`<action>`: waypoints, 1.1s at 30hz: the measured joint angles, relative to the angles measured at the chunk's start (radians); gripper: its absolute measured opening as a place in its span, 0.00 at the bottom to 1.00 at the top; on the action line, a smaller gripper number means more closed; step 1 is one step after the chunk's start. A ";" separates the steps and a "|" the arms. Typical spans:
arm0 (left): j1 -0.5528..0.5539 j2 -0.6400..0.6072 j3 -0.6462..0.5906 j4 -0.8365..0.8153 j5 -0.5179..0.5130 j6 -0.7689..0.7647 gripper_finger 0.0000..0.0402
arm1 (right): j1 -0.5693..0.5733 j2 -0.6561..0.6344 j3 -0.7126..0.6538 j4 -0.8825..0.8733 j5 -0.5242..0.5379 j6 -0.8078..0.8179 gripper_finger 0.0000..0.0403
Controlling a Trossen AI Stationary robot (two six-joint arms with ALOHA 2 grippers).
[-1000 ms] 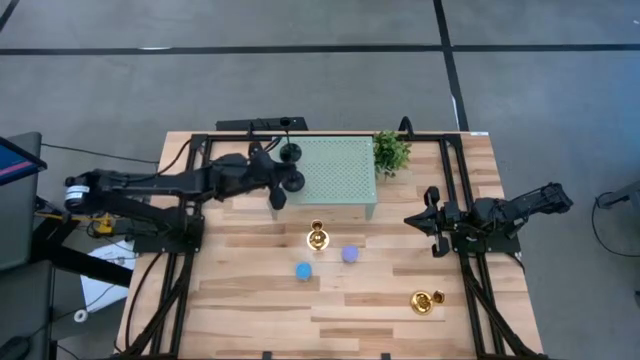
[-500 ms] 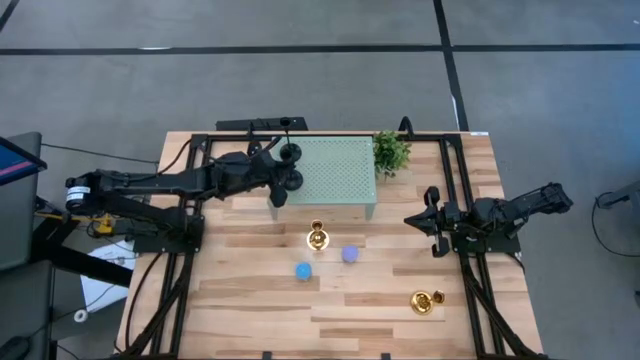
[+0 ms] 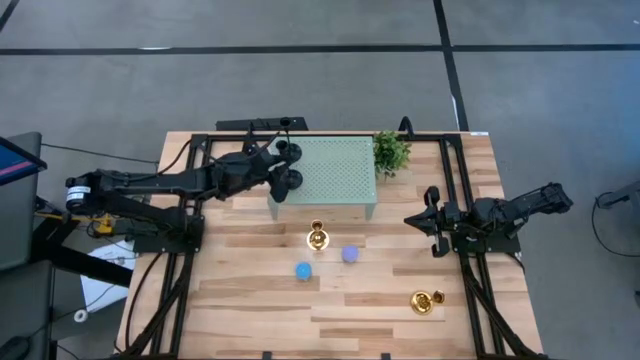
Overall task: Pick & Place candle stick holders
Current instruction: Put the black candle holder on the shelf, then adjust the shelf
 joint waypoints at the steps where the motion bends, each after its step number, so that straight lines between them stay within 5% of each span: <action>1: -0.001 0.000 0.000 0.000 0.008 0.000 0.23 | 0.000 0.000 0.000 0.000 0.000 0.000 0.00; 12: -0.040 -0.041 0.000 -0.019 0.046 0.000 0.28 | 0.000 0.000 0.000 0.000 0.000 0.000 0.00; 22: -0.070 -0.159 -0.001 -0.217 0.049 -0.042 0.28 | 0.000 0.000 0.000 0.000 0.002 0.000 0.00; 33: -0.181 -0.291 -0.001 -0.427 0.278 -0.038 0.28 | 0.000 0.000 0.000 0.000 0.003 -0.044 0.00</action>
